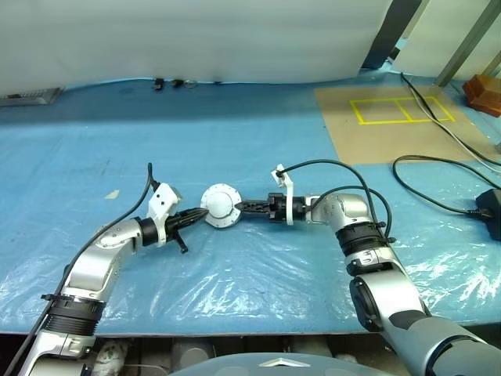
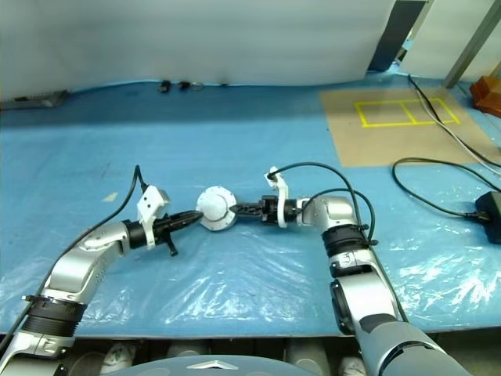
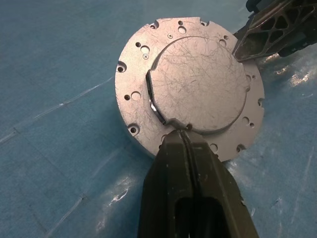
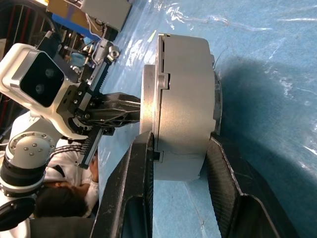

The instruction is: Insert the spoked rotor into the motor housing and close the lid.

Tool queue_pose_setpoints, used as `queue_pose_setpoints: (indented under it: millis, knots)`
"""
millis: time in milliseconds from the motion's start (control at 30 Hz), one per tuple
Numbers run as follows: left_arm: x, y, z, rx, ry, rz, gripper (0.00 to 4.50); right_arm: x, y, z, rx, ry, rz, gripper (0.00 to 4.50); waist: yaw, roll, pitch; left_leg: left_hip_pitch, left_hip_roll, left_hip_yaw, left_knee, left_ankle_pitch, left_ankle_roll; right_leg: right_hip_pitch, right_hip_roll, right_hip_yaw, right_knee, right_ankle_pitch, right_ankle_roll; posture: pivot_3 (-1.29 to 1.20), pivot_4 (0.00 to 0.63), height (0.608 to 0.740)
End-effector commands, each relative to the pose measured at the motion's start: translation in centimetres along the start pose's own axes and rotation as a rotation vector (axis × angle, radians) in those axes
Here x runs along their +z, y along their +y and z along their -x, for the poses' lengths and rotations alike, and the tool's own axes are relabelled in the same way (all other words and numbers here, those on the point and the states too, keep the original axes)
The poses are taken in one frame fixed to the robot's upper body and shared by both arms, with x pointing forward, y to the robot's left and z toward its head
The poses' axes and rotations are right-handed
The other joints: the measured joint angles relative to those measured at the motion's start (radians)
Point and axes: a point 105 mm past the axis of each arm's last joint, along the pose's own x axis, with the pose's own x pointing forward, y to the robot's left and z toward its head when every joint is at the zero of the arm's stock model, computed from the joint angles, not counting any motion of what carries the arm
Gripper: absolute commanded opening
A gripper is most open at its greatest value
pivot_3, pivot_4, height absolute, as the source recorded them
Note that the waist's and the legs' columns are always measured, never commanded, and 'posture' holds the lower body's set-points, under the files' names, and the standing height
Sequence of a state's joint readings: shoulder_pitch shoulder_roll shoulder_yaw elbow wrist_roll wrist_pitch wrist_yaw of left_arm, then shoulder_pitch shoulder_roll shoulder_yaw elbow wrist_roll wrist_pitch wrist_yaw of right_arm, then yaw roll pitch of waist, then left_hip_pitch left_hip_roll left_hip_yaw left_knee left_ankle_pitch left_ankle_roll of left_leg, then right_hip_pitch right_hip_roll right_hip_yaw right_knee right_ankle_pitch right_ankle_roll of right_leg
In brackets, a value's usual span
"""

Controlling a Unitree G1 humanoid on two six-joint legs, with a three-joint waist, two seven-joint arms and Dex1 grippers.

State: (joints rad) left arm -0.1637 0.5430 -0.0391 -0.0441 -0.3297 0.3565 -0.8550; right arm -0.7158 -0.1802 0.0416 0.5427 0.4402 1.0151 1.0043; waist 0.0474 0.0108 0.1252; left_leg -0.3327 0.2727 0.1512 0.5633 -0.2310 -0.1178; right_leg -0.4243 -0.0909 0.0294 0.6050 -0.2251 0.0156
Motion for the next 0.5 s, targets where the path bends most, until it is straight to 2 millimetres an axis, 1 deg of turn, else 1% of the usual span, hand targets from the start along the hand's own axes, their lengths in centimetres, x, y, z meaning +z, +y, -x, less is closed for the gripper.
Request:
queue_pose_setpoints:
  millis: [33, 100, 167, 233, 267, 333, 400, 433, 500]
  knots:
    - [0.9, -0.4, -0.1, -0.01, -0.036, 0.01, 0.0, -0.3, 0.1, -1.2, -0.001, 0.013, -0.009, 1.13, -0.002, 0.0, 0.0, 0.0, 0.0, 0.0, 0.0, 0.0, 0.0, 0.0, 0.0, 0.0, 0.0, 0.0, 0.0, 0.0, 0.15, 0.74]
    - [2.8, -0.6, 0.4, -0.02, -0.118, 0.03, 0.0, -0.3, 0.0, -1.1, -0.003, 0.009, -0.017, 1.13, -0.003, 0.0, 0.0, 0.0, 0.0, 0.0, 0.0, 0.0, 0.0, 0.0, 0.0, 0.0, 0.0, 0.0, 0.0, 0.0, 0.15, 0.74]
    - [4.8, -1.2, 1.4, -0.053, -0.202, 0.067, 0.0, -0.2, -0.5, -1.0, -0.035, 0.007, -0.025, 1.13, -0.006, -0.002, 0.004, -0.001, 0.0, 0.0, 0.0, 0.0, 0.0, -0.001, 0.0, 0.0, 0.0, 0.0, 0.0, 0.0, 0.15, 0.74]
    - [6.1, -1.6, 2.3, -0.068, -0.241, 0.073, 0.0, -0.3, -0.8, -0.9, -0.052, 0.007, -0.039, 1.13, -0.006, -0.004, 0.005, -0.003, 0.001, 0.0, 0.0, 0.0, 0.0, -0.003, 0.001, 0.0, 0.0, 0.0, 0.0, 0.0, 0.15, 0.74]
    - [6.5, -1.7, 2.8, -0.066, -0.247, 0.073, 0.0, -0.3, -0.9, -0.9, -0.053, 0.006, -0.054, 1.13, -0.006, -0.004, 0.005, -0.003, 0.001, 0.0, 0.0, 0.0, 0.0, -0.003, 0.001, 0.0, 0.0, 0.0, 0.0, 0.0, 0.15, 0.74]
    - [6.7, -1.6, 3.7, -0.051, -0.252, 0.087, 0.0, -0.4, -1.0, -1.0, -0.053, 0.005, -0.09, 1.13, -0.007, -0.004, 0.005, -0.002, 0.001, 0.0, -0.001, 0.0, 0.0, -0.003, 0.001, 0.0, 0.0, 0.0, -0.001, 0.0, 0.15, 0.74]
    - [6.2, -1.1, 4.4, -0.011, -0.241, 0.113, 0.0, -0.2, -0.6, -1.0, -0.02, -0.003, -0.125, 1.13, -0.007, -0.003, 0.006, -0.002, 0.001, 0.0, -0.002, 0.0, 0.0, -0.003, 0.002, 0.0, 0.0, -0.001, -0.001, 0.0, 0.15, 0.74]
    - [5.7, -0.7, 4.7, 0.014, -0.233, 0.136, 0.0, 0.1, -0.1, -1.1, 0.012, -0.014, -0.152, 1.13, -0.006, -0.003, 0.006, -0.002, 0.001, 0.0, -0.002, 0.0, 0.0, -0.003, 0.002, 0.0, 0.0, -0.001, -0.001, 0.0, 0.15, 0.74]
    - [4.9, 0.2, 5.2, 0.059, -0.232, 0.221, 0.0, 1.9, 1.2, -0.7, 0.084, -0.085, -0.198, 1.13, -0.004, -0.003, 0.006, -0.002, 0.001, 0.0, -0.001, 0.0, 0.0, -0.003, 0.001, 0.0, 0.0, -0.001, -0.001, 0.0, 0.15, 0.74]
